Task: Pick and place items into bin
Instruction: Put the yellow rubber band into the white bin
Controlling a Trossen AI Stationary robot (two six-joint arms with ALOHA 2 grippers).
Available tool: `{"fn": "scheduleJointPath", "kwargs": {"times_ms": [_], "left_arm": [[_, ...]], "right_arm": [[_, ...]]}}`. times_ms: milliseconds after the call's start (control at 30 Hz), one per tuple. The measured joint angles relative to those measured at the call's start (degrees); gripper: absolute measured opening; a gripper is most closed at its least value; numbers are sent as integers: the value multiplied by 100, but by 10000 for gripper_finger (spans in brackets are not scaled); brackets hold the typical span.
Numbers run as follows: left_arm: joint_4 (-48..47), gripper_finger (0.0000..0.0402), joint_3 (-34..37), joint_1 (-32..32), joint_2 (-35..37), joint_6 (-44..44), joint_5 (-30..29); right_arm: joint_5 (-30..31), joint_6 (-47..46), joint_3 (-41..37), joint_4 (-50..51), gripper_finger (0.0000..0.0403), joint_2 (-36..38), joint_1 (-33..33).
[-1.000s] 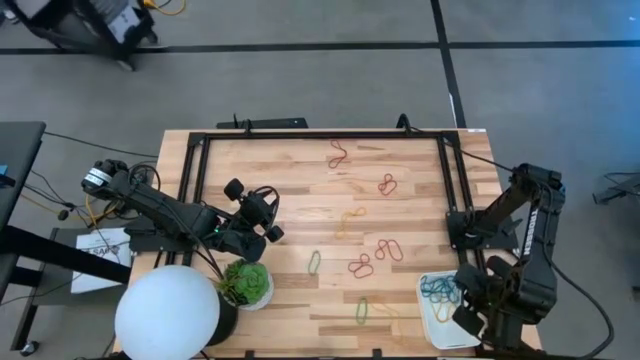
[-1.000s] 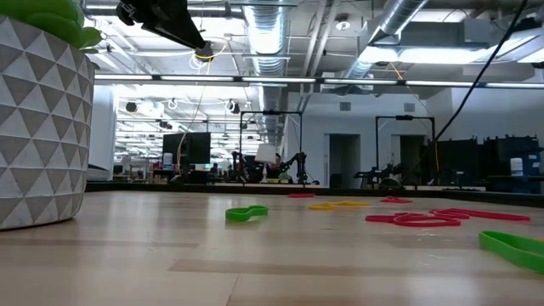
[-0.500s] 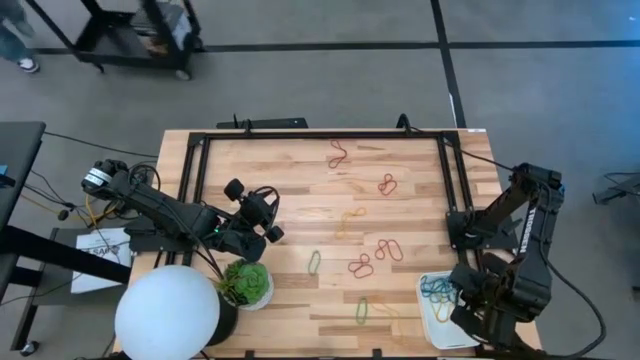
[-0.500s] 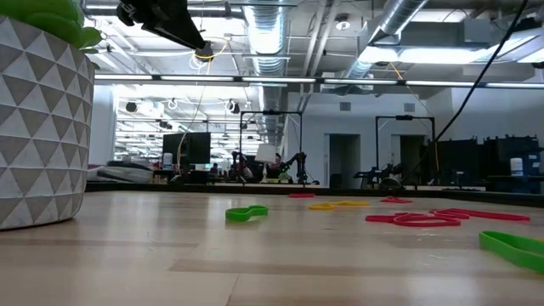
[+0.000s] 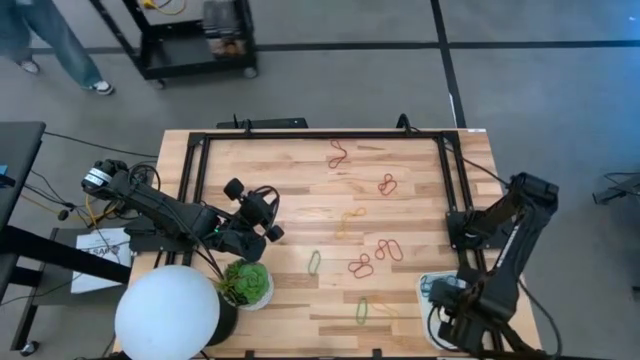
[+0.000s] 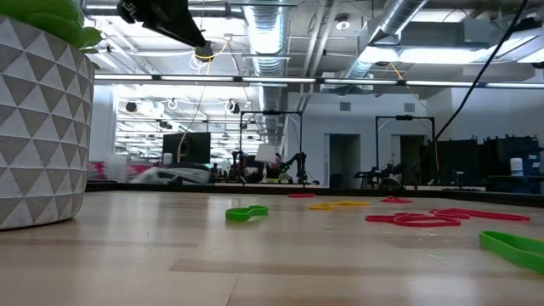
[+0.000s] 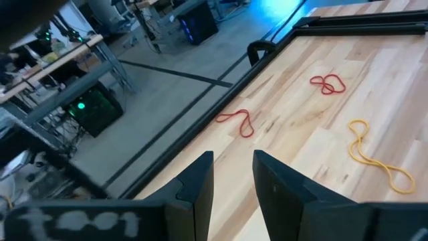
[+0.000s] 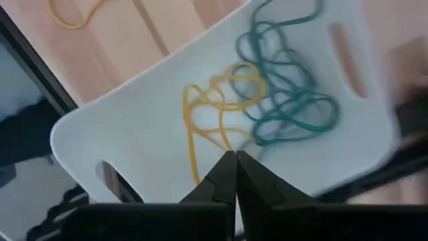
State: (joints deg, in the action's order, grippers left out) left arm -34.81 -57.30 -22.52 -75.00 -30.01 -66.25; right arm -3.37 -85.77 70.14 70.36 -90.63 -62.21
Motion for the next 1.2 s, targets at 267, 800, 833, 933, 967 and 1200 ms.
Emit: {"fn": "scheduleJointPath", "kwargs": {"times_ms": [267, 800, 833, 933, 967, 1200], "left_arm": [[237, 96, 0, 11, 0, 614, -510], [1275, 96, 0, 177, 2, 1975, -687], [1274, 96, 0, 211, 2, 1975, -666], [1274, 96, 0, 297, 2, 1973, -640], [1273, 96, 0, 323, 2, 1972, -627], [1274, 96, 0, 432, 2, 1997, -598]], "right_arm": [[-21, -644, -556, -672, 0, -55, 50], [-401, -1174, -1520, -1387, 14, -53, 260], [-401, -1174, -1522, -1353, 22, -47, 293], [-404, -1027, -1525, -1414, 51, -46, 409], [-407, -964, -1525, -1410, 60, -46, 441], [-425, -262, -1525, -1501, 98, -46, 657]]}}
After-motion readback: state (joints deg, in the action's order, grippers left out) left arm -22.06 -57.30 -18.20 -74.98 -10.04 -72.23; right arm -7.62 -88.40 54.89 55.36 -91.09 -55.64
